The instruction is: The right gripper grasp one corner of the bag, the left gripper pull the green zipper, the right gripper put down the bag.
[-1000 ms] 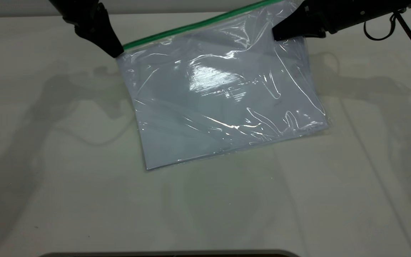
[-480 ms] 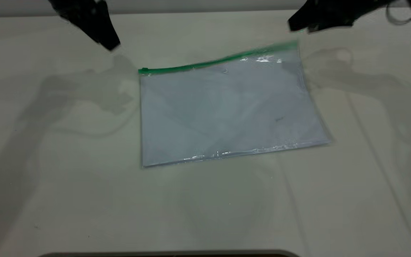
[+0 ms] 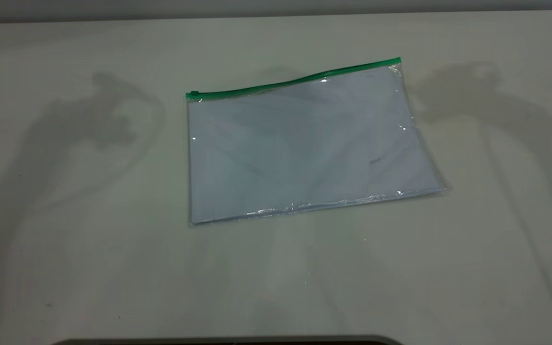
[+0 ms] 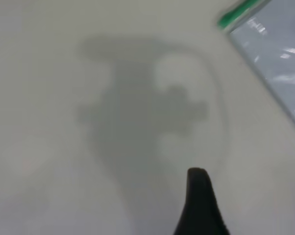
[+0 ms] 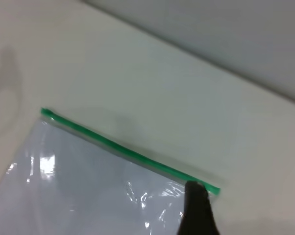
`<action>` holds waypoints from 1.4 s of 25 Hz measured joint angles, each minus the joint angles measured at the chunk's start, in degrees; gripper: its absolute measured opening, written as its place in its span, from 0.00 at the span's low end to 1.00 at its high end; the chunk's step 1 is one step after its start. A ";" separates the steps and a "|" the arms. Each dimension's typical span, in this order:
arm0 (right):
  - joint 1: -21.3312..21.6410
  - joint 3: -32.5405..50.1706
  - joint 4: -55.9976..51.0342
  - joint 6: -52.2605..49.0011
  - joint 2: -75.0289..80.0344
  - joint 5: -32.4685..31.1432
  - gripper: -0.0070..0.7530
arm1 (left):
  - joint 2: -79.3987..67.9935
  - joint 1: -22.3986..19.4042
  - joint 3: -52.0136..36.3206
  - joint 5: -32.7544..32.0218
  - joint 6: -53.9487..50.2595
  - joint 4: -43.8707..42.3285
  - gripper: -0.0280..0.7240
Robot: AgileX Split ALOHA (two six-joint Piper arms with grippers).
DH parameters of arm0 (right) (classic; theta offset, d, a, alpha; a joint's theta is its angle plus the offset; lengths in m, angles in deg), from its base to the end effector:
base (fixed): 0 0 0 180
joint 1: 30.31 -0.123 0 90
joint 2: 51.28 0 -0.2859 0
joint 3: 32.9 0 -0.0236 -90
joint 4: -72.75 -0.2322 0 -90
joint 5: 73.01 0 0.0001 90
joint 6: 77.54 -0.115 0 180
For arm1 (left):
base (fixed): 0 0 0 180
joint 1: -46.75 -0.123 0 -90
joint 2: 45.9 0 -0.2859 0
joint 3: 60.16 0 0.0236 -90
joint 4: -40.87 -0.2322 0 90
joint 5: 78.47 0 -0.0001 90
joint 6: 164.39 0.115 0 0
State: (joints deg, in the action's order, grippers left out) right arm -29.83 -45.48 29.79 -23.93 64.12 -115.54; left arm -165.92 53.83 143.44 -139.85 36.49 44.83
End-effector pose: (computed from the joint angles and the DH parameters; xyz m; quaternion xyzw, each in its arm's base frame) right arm 0.4246 0.0495 0.2784 -0.2328 0.8768 0.1560 0.3908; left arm 0.4157 -0.0587 0.2618 0.2268 0.9542 -0.0096 0.1950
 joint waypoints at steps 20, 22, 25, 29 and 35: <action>0.00 2.20 11.64 -21.68 -43.20 -28.23 0.78 | 36.19 0.00 -2.91 -5.52 -14.24 -3.24 0.82; 0.00 4.60 11.64 -21.63 -46.66 -28.23 0.78 | 42.39 0.00 -7.81 -5.52 -14.24 -2.36 0.82; 0.00 9.88 11.10 -21.51 -51.89 -28.23 0.78 | 53.20 0.00 -17.02 -5.52 -14.24 -2.09 0.82; 0.00 18.49 7.94 -21.41 -59.36 -28.23 0.78 | 66.82 0.00 -30.29 -5.52 -14.24 -2.02 0.82; 0.00 29.23 6.10 -20.94 -70.52 -28.23 0.78 | 85.79 0.00 -45.46 -5.52 -14.41 -1.89 0.82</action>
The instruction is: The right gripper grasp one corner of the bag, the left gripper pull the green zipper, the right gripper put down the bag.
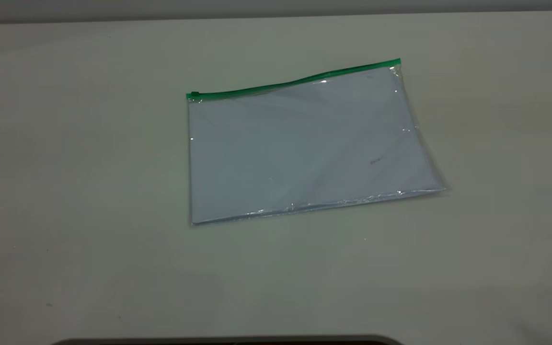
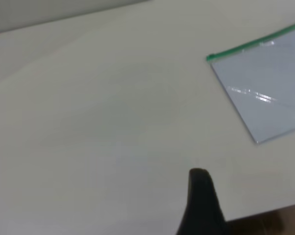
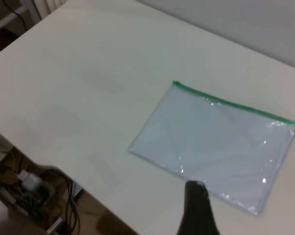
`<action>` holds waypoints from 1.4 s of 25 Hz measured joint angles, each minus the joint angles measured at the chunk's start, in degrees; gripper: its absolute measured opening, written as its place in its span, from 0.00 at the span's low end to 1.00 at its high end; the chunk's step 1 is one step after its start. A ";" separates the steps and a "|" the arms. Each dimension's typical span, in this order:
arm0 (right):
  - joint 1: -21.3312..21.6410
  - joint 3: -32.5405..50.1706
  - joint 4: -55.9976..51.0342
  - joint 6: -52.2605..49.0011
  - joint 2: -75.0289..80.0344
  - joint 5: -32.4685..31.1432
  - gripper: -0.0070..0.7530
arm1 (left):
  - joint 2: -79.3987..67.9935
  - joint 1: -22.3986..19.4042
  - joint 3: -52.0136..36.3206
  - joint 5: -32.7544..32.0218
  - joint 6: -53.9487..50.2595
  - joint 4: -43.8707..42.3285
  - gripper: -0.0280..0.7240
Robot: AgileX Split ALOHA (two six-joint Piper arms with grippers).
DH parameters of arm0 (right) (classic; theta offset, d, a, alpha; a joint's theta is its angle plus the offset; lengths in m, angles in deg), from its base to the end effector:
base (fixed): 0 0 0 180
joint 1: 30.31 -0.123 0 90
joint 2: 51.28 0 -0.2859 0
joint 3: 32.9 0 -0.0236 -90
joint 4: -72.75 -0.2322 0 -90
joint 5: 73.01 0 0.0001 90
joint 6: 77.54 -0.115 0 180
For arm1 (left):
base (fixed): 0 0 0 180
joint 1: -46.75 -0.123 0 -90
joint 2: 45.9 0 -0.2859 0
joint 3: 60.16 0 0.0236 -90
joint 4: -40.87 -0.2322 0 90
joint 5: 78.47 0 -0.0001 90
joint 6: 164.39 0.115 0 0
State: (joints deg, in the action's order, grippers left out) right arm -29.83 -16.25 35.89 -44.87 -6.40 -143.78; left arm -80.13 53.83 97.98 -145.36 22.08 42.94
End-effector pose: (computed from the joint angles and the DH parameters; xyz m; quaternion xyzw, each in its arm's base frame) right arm 0.0655 0.0646 0.3978 -0.2650 0.8266 0.1926 0.4576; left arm 0.0388 -0.0087 0.3703 0.1053 0.8723 -0.0205 0.4771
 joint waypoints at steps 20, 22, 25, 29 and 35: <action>0.00 24.23 16.24 -10.61 -35.18 0.18 0.78 | 15.47 0.00 -24.31 0.00 -1.24 0.05 0.82; 0.00 25.45 19.72 -12.72 -37.22 0.41 0.78 | 15.47 0.00 -25.16 0.00 -1.24 0.05 0.82; 0.00 27.53 23.34 -14.77 -38.18 1.31 0.78 | 15.47 0.00 -25.39 0.26 -1.24 0.05 0.82; 0.00 30.44 27.29 -15.78 -38.18 2.52 0.78 | 15.47 0.00 -25.61 0.30 -1.24 0.05 0.82; 0.00 32.74 29.04 -17.86 -38.18 4.80 0.78 | 15.47 0.00 -27.49 1.81 -1.18 -0.01 0.82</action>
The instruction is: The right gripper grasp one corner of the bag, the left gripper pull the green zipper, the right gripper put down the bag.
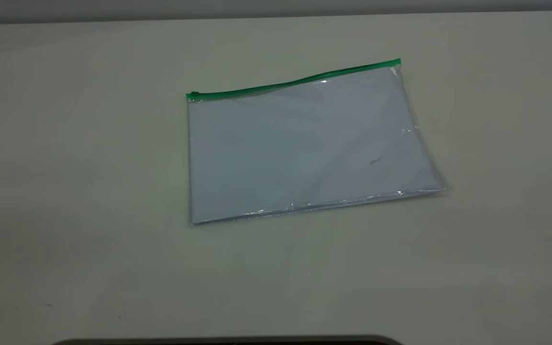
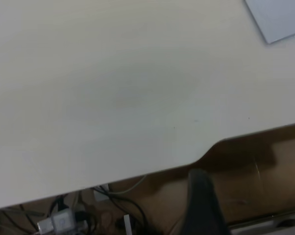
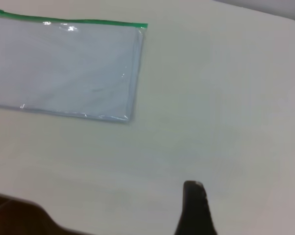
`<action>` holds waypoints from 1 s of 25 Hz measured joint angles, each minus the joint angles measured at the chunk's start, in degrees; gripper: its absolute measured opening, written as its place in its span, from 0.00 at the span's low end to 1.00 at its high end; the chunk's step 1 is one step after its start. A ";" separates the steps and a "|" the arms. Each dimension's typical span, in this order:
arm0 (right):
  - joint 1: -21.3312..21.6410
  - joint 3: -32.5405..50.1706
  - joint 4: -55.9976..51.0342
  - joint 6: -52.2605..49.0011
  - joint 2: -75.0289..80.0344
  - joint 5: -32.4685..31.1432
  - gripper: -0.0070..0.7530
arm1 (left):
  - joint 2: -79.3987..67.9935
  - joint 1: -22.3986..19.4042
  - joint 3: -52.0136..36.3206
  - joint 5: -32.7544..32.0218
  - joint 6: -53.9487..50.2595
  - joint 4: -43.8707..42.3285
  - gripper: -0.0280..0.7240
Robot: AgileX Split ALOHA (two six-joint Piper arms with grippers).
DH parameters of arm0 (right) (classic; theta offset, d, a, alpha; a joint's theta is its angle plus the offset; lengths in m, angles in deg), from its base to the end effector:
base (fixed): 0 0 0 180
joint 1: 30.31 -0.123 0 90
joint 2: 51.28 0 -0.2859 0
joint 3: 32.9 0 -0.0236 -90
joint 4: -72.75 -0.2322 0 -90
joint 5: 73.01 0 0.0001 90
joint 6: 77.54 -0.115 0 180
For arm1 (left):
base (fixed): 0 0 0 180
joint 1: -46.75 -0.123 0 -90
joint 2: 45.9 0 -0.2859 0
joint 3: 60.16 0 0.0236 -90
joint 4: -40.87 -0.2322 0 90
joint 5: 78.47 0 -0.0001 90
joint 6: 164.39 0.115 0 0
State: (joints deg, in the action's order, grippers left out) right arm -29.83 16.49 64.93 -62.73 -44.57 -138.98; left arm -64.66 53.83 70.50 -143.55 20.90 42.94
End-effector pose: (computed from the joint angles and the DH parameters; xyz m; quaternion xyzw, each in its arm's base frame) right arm -0.0074 0.0144 0.2452 -0.1147 0.8653 0.0031 0.4879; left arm 0.0191 -0.0062 0.2447 0.0984 0.9122 -0.0243 0.3969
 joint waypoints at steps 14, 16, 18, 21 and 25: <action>0.00 0.16 0.16 -0.41 0.00 0.57 0.78 | 0.00 0.00 -0.02 0.16 -0.11 0.00 0.82; 0.00 0.16 0.16 -0.41 0.00 0.57 0.78 | 0.00 0.00 -0.02 0.16 -0.11 0.00 0.82; 0.00 0.16 0.20 -0.45 0.00 0.57 0.78 | 0.16 0.00 -0.02 0.16 -0.11 0.00 0.82; 0.00 0.16 0.30 -0.45 0.00 0.57 0.78 | 1.96 -1.56 -0.02 0.29 -0.11 0.00 0.82; 0.00 0.16 0.30 -0.45 0.00 0.57 0.78 | 6.75 -6.80 -0.02 0.29 -0.26 -0.62 0.82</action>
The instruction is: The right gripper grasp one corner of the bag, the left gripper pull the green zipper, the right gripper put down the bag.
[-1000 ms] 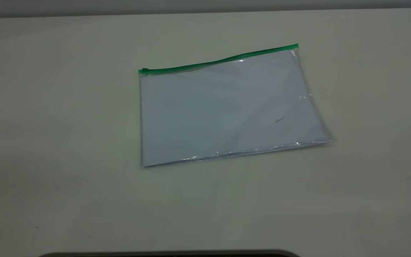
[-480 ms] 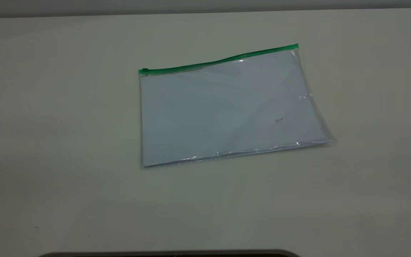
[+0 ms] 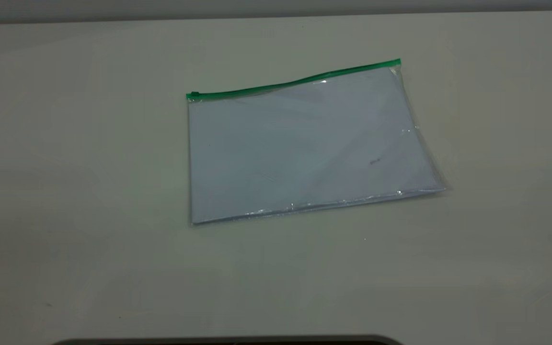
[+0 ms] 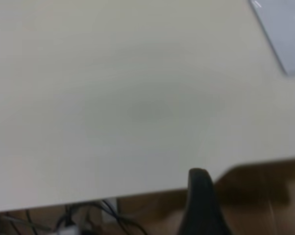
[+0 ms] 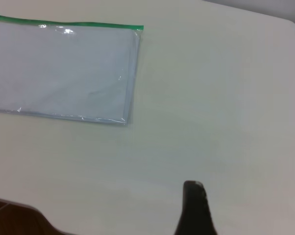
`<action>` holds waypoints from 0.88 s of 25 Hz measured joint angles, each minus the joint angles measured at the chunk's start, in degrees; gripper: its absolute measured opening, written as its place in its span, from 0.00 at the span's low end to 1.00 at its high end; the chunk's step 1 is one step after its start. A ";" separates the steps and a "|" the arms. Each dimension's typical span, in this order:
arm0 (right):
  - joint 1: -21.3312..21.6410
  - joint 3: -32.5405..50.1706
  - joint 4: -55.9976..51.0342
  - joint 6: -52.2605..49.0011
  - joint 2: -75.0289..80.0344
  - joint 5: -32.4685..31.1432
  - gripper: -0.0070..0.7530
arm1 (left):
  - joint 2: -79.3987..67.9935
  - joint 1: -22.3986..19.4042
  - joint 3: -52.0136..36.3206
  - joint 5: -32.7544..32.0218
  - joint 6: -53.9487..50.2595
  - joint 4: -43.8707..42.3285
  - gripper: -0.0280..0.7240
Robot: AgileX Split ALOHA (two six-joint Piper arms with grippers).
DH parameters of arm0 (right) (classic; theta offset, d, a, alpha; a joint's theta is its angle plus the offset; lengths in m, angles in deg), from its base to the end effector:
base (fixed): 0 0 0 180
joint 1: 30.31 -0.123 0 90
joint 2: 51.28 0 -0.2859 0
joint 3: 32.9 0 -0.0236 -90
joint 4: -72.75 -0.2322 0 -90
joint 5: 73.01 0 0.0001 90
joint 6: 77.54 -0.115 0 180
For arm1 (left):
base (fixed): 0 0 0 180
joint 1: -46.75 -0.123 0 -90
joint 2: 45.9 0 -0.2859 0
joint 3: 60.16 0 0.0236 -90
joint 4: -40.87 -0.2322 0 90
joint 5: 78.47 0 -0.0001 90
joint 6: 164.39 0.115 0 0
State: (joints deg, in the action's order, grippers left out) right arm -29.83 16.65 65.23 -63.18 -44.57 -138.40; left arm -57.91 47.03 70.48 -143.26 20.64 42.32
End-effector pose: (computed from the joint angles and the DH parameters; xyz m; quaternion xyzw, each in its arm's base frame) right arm -0.0065 0.0137 0.2453 -0.1105 0.8642 0.0020 0.4908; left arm 0.0056 -0.0027 0.2466 0.0417 0.8906 0.0061 0.4528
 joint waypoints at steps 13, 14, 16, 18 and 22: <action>0.00 0.00 0.04 0.00 0.00 0.00 0.78 | 5.34 -1.81 0.00 -0.30 -5.03 -2.13 0.82; 0.00 0.00 0.06 0.00 0.00 0.00 0.78 | 5.34 -1.81 0.00 -0.30 -5.03 -2.13 0.82; 0.00 0.00 0.06 0.00 0.00 0.00 0.78 | 5.34 -1.81 0.00 -0.30 -5.03 -2.13 0.82; 0.00 0.00 0.11 0.00 0.00 0.00 0.78 | 5.34 -1.81 0.00 -0.35 -5.03 -2.13 0.82; 0.00 0.00 0.11 0.00 0.00 0.00 0.78 | 5.34 -1.81 0.00 -0.35 -5.03 -2.13 0.82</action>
State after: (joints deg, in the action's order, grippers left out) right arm -29.83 16.65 65.35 -63.18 -44.57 -138.40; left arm -52.57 45.22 70.48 -143.61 15.61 40.18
